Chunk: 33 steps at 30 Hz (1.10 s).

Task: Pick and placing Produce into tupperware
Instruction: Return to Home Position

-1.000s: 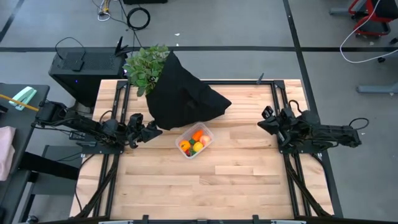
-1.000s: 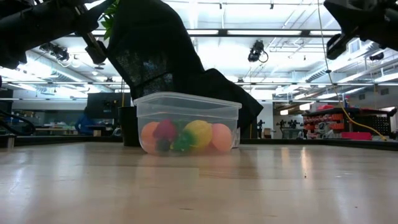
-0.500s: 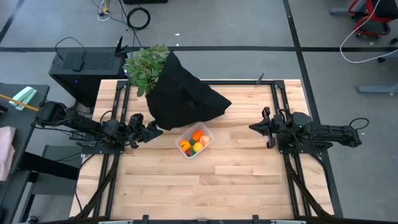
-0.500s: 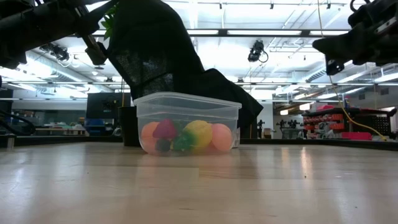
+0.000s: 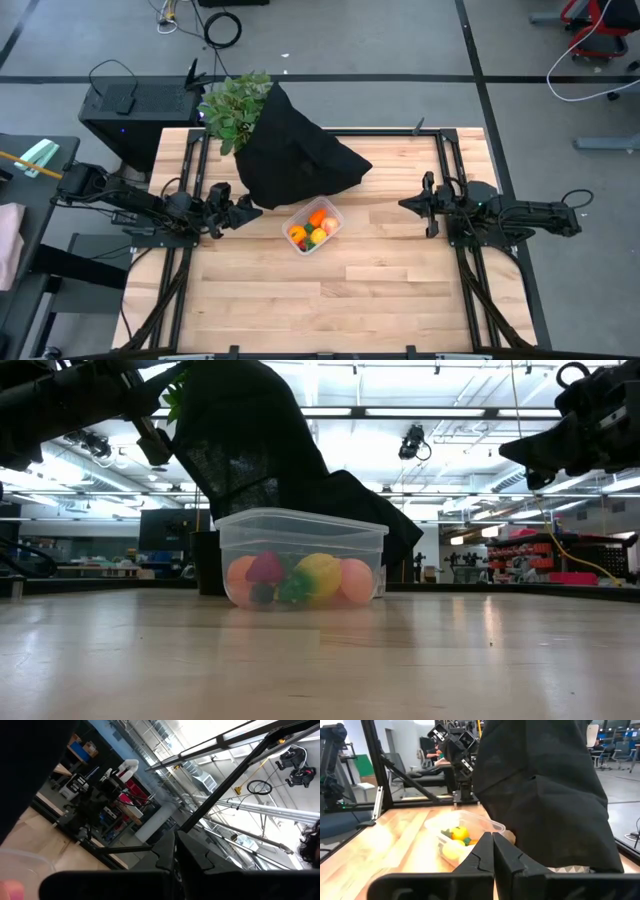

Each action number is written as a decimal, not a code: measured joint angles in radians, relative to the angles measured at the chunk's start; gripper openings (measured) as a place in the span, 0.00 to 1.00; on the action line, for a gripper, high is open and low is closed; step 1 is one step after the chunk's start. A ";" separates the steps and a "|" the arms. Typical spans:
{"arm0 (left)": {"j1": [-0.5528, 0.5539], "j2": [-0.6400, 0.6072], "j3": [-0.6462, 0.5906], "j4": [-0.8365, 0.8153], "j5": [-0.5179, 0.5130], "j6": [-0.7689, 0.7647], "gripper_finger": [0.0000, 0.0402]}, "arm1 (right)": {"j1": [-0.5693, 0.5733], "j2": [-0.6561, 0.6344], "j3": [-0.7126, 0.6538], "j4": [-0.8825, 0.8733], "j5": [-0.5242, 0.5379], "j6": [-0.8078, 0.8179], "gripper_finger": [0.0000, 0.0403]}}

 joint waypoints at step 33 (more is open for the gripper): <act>0.129 -0.200 -0.001 0.024 0.342 0.345 0.01 | 0.000 0.006 0.000 -0.002 0.008 -0.007 0.08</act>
